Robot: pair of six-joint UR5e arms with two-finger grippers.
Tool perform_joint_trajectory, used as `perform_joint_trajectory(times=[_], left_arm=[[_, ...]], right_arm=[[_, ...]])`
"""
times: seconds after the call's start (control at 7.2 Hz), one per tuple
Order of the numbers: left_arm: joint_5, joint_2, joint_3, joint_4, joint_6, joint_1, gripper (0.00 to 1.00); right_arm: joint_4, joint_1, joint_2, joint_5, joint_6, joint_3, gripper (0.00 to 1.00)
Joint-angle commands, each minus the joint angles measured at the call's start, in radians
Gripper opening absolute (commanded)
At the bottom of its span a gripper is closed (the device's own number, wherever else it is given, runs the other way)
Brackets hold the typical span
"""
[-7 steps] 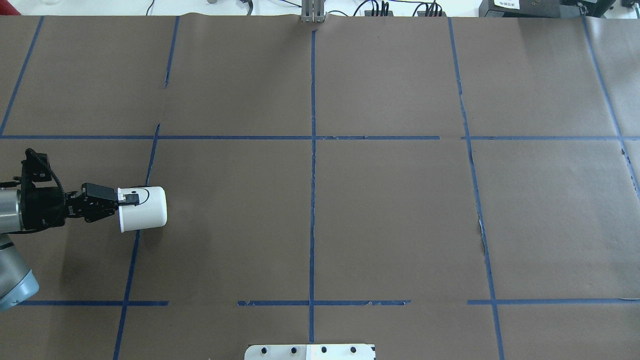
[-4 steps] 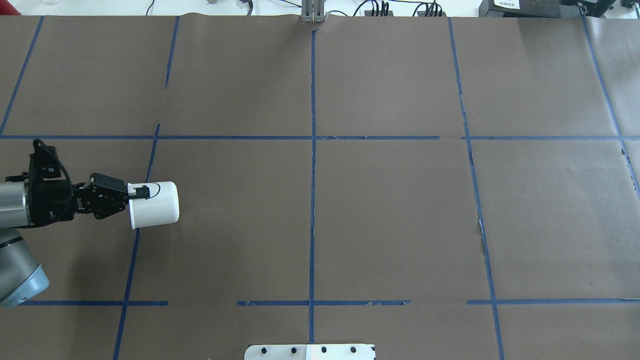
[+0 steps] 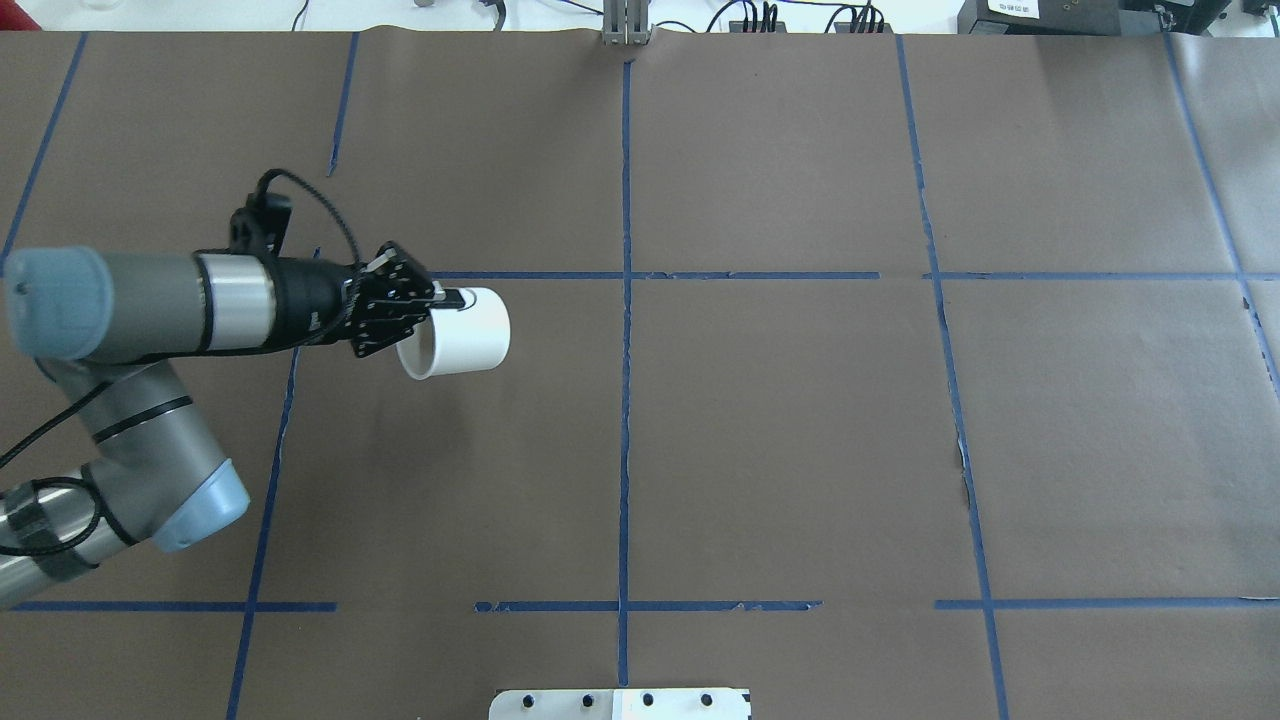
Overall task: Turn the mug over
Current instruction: 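Lift the mug with the left gripper and rotate it upright toward the table center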
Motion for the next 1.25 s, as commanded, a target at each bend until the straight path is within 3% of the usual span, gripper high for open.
perform_joint_trajectory(times=[0.0, 0.28, 0.42, 0.69, 0.97, 1.11], left_arm=[[0.030, -0.174, -0.007, 0.402, 0.009, 0.067, 0.00], [0.059, -0.372, 0.012, 0.912, 0.247, 0.118, 0.00], [0.060, -0.424, 0.049, 0.985, 0.282, 0.123, 0.00], [0.060, -0.629, 0.316, 1.052, 0.382, 0.157, 0.00], [0.059, -0.679, 0.344, 1.178, 0.501, 0.158, 0.00], [0.060, -0.691, 0.377, 1.179, 0.503, 0.167, 0.00]], right_arm=[[0.000, 0.000, -0.001, 0.000, 0.000, 0.000, 1.00], [0.000, 0.000, 0.000, 0.000, 0.000, 0.000, 1.00], [0.000, 0.000, -0.001, 0.000, 0.000, 0.000, 1.00], [0.000, 0.000, 0.000, 0.000, 0.000, 0.000, 1.00], [0.000, 0.000, 0.000, 0.000, 0.000, 0.000, 1.00], [0.000, 0.000, 0.000, 0.000, 0.000, 0.000, 1.00]])
